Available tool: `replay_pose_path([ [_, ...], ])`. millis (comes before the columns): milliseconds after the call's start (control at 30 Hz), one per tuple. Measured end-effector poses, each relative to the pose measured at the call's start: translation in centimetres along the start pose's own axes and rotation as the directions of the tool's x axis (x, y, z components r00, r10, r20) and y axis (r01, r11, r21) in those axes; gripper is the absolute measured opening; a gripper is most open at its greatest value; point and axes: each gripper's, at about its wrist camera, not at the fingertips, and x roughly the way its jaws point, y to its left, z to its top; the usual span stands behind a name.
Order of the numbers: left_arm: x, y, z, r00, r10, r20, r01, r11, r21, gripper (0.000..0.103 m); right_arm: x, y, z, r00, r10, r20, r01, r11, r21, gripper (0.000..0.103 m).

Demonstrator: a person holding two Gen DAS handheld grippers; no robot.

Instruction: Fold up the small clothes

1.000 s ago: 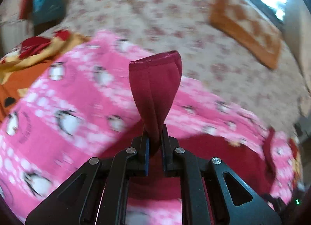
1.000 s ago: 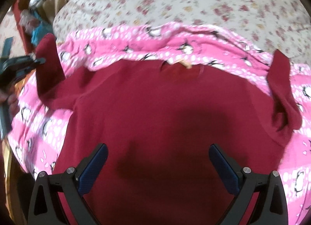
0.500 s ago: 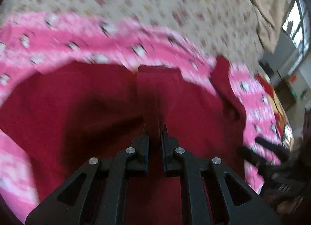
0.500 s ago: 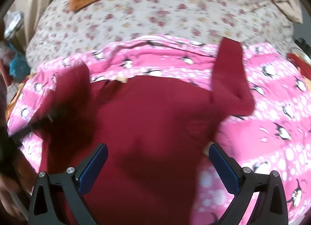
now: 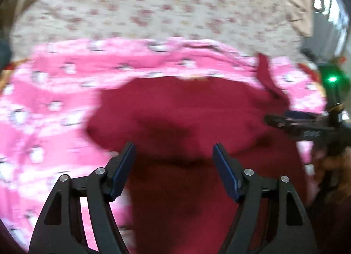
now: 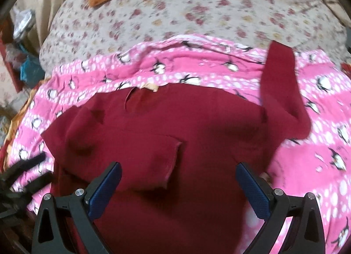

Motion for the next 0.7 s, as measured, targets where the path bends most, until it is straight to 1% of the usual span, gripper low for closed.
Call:
replay_pose_path([
  [67,0.5,2.1,-0.8,0.996,0.089,-0.017,-0.089,0.996,-0.013,0.073,1.5,0.7,0.2,1.000,-0.001,-0.018,0.001,1.000,-0.029,0.101],
  [133,1.2,4.2,-1.4,0.987,0.152,-0.046,-0.154,0.987,-0.049,0.073,3.2,1.3,0.4,0.999,0.000,-0.043,-0.002,0.998,-0.057,0.079],
  [167,1.5,5.0,-1.8,0.985,0.162,-0.056,-0.166,0.984,-0.068,0.073,4.3,1.6,0.5,0.998,0.006,-0.065,-0.010,0.997,-0.071,0.053],
  [200,1.7,5.7,-2.0,0.982,0.173,-0.069,-0.179,0.980,-0.087,0.073,5.0,1.7,0.4,0.997,0.012,-0.079,-0.018,0.997,-0.079,0.036],
  [233,2.0,6.2,-2.2,0.978,0.189,-0.083,-0.198,0.975,-0.105,0.073,5.3,1.8,0.4,0.997,0.005,-0.071,-0.011,0.996,-0.089,0.035],
  [267,2.3,6.6,-2.2,0.975,0.200,-0.094,-0.210,0.970,-0.118,0.073,5.1,2.0,0.4,0.999,-0.001,-0.045,-0.004,0.994,-0.105,0.023],
  [300,2.5,6.8,-2.4,0.975,0.201,-0.099,-0.212,0.969,-0.128,0.073,4.7,2.1,0.7,0.999,-0.006,-0.040,0.001,0.992,-0.124,0.006],
  [333,2.7,6.9,-2.4,0.975,0.199,-0.099,-0.212,0.968,-0.134,0.073,4.3,2.1,1.0,0.999,-0.010,-0.032,0.005,0.991,-0.135,0.005],
  [400,2.8,6.9,-2.3,0.974,0.204,-0.095,-0.216,0.967,-0.134,0.073,2.5,1.6,2.0,1.000,-0.008,0.023,0.011,0.991,-0.136,0.005],
  [433,2.8,7.0,-2.3,0.974,0.207,-0.095,-0.219,0.967,-0.133,0.073,1.5,1.1,2.5,0.997,-0.041,0.062,0.048,0.990,-0.130,0.005],
  [467,2.9,6.8,-2.4,0.973,0.208,-0.098,-0.220,0.966,-0.133,0.073,0.5,0.2,3.2,0.990,-0.092,0.109,0.105,0.987,-0.119,0.005],
  [533,3.4,6.6,-2.2,0.974,0.200,-0.106,-0.214,0.967,-0.137,0.073,0.1,-1.4,3.9,0.978,-0.154,0.138,0.167,0.982,-0.088,0.005],
  [600,3.5,6.3,-1.9,0.975,0.194,-0.107,-0.208,0.967,-0.146,0.073,0.7,-3.2,4.4,0.973,-0.195,0.127,0.202,0.979,-0.039,0.005],
  [667,3.1,6.1,-1.4,0.978,0.185,-0.093,-0.198,0.967,-0.160,0.073,2.4,-3.9,4.7,0.976,-0.200,0.091,0.204,0.978,-0.036,0.005],
  [700,2.6,6.0,-1.0,0.981,0.180,-0.073,-0.191,0.966,-0.172,0.073,3.4,-4.0,4.6,0.974,-0.217,0.068,0.220,0.975,-0.044,0.005],
])
